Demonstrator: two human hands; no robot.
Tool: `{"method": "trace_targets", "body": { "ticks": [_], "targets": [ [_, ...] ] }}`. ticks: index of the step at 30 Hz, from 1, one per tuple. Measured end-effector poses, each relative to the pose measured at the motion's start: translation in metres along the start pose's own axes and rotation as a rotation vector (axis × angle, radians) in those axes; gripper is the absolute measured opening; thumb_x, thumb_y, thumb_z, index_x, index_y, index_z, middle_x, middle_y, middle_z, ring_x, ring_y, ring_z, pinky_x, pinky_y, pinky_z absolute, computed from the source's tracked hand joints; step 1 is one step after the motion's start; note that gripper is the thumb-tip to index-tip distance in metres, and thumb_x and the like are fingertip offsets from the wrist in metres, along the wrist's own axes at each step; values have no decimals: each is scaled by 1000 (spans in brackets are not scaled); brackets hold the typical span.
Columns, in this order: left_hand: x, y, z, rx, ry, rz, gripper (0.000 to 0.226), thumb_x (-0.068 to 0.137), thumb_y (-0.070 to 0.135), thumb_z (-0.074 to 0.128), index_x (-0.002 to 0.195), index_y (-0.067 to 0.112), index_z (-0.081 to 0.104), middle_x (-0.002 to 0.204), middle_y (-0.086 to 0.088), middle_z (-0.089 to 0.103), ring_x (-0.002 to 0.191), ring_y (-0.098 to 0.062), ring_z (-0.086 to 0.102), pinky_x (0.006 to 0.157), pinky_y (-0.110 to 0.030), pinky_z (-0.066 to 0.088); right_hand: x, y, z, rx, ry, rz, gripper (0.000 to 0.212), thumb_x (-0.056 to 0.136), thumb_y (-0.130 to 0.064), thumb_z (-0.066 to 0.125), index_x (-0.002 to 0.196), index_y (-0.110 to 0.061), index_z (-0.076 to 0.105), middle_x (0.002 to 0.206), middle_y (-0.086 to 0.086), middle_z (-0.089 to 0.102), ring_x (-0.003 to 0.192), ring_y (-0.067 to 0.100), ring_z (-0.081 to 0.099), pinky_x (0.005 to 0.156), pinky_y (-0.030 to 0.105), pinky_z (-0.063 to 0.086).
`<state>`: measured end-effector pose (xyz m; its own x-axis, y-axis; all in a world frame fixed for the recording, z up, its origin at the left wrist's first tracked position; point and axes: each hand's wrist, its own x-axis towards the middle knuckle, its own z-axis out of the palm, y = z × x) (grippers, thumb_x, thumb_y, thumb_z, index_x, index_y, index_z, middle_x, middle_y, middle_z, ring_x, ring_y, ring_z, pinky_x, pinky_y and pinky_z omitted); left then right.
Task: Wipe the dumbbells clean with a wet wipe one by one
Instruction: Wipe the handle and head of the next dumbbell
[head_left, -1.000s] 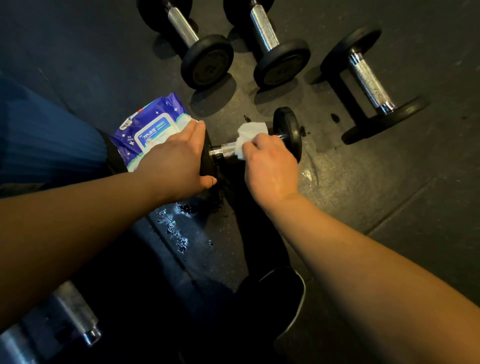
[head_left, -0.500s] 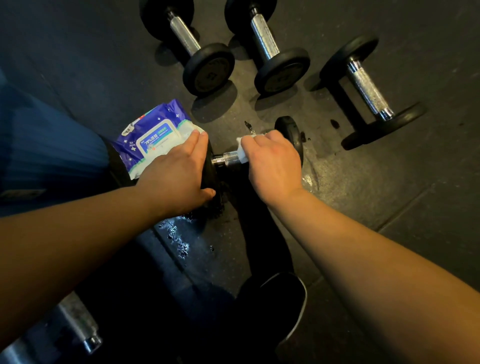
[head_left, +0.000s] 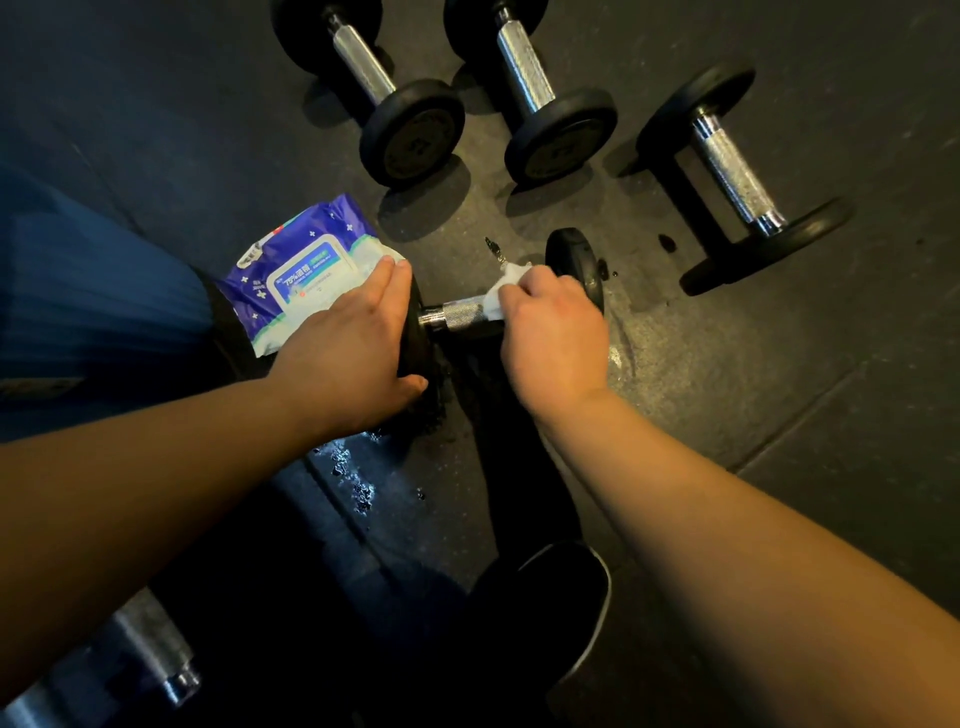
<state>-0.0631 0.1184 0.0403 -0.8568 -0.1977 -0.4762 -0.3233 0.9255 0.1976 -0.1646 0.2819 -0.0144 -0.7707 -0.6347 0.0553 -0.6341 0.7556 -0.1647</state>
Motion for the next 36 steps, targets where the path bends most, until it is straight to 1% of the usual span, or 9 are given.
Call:
{"method": "trace_targets", "body": {
  "ticks": [4, 6, 9, 14, 18, 24, 28, 31, 36],
  "targets": [
    [-5, 1, 5, -24, 12, -1, 117, 77, 50, 77, 157, 15, -1, 166, -7, 1, 147, -28, 25, 113, -45, 36, -12, -23, 0, 69, -13, -169, 21, 79, -17, 49, 78, -9, 69, 84, 10, 62, 74, 35, 61, 51, 28, 26],
    [-8, 1, 6, -20, 20, 12, 117, 76, 51, 77, 157, 15, 0, 166, -8, 3, 147, -28, 25, 114, -45, 35, -14, -16, 2, 53, -7, -83, 8, 77, -14, 62, 79, -11, 69, 84, 10, 62, 71, 34, 61, 51, 28, 26],
    [-13, 3, 8, -23, 23, 6, 116, 78, 50, 76, 157, 16, -2, 166, -6, 0, 148, -26, 22, 114, -42, 31, -19, 0, 5, 71, 31, 136, 12, 71, -7, 74, 81, -11, 69, 82, 10, 60, 60, 33, 58, 50, 27, 25],
    [-22, 6, 12, -25, 54, 13, 113, 80, 49, 73, 158, 12, 0, 166, -9, 0, 149, -25, 19, 116, -38, 26, -37, -26, 10, 112, -73, -36, 10, 77, -14, 70, 87, -13, 69, 84, 7, 58, 63, 33, 58, 47, 30, 32],
    [-31, 6, 17, -19, 49, 40, 113, 79, 47, 74, 158, 13, 1, 166, -10, 1, 149, -25, 18, 117, -39, 28, -35, -8, 7, 198, 40, 150, 11, 82, -14, 66, 92, -13, 71, 88, 9, 60, 62, 34, 58, 48, 33, 42],
    [-46, 15, 23, -32, 59, 36, 107, 82, 47, 70, 158, 18, 1, 166, -7, 0, 151, -20, 12, 117, -37, 26, -33, -12, 4, 154, 20, 199, 5, 81, -9, 70, 85, -11, 70, 89, 8, 58, 53, 29, 54, 48, 26, 28],
    [-61, 15, 33, 20, 94, 72, 94, 82, 43, 69, 156, 12, 20, 162, -12, 19, 148, -25, 21, 115, -41, 31, -41, -20, 4, 146, -71, 114, 3, 84, -12, 68, 87, -13, 70, 89, 6, 56, 60, 28, 55, 51, 28, 27],
    [-60, 15, 33, -47, 214, 84, 85, 82, 41, 69, 151, 8, 33, 151, -14, 37, 143, -29, 32, 112, -46, 37, -46, -11, 0, 166, -48, 185, 10, 82, -11, 69, 89, -18, 71, 87, 4, 56, 58, 27, 54, 52, 27, 27],
    [-36, 17, 34, -62, 93, 43, 102, 81, 55, 68, 157, 12, 14, 164, -11, 15, 150, -25, 17, 120, -41, 24, -60, -9, -6, 161, -76, 178, 7, 84, -11, 67, 89, -15, 71, 88, 5, 56, 58, 27, 55, 50, 27, 35]
  ]
}}
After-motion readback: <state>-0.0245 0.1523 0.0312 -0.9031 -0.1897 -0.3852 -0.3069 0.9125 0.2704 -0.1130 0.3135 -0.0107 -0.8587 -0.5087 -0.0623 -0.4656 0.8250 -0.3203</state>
